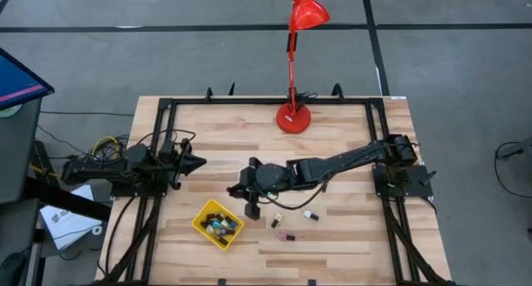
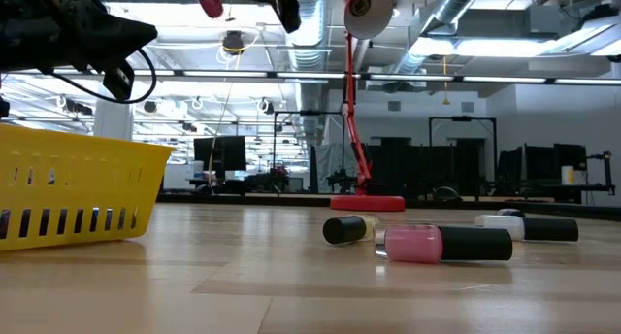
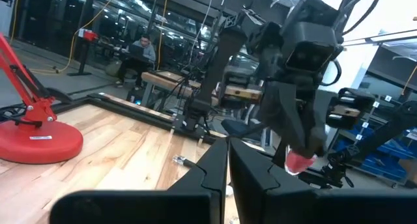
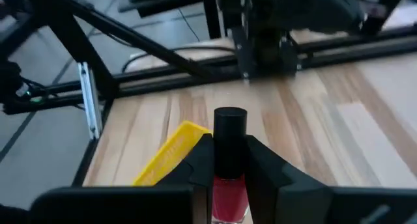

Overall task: Pick & Place Nail Polish
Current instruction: Put the red nail polish bottle into the yellow basket

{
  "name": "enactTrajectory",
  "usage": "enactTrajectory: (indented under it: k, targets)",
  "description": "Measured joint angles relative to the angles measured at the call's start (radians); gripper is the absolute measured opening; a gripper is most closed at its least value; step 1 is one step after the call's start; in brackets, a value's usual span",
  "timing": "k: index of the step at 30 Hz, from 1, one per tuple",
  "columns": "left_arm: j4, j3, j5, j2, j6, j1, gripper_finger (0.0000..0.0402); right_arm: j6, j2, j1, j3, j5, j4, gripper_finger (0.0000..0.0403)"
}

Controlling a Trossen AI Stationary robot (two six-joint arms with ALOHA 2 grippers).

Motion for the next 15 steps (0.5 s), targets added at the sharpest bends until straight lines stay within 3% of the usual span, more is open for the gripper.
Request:
enactTrajectory:
  k: [6,15]
  targets:
    - [0.004,0.000,0.000,0.000,0.000,0.000,0.0013,-0.007,0.089,0.005,0.018,0.002,0.144,0.0044]
    - [0.022,0.000,0.000,0.000,0.000,0.000,0.0013,-0.034,0.282,0.039,0.207,-0.061,0.136,0.0044]
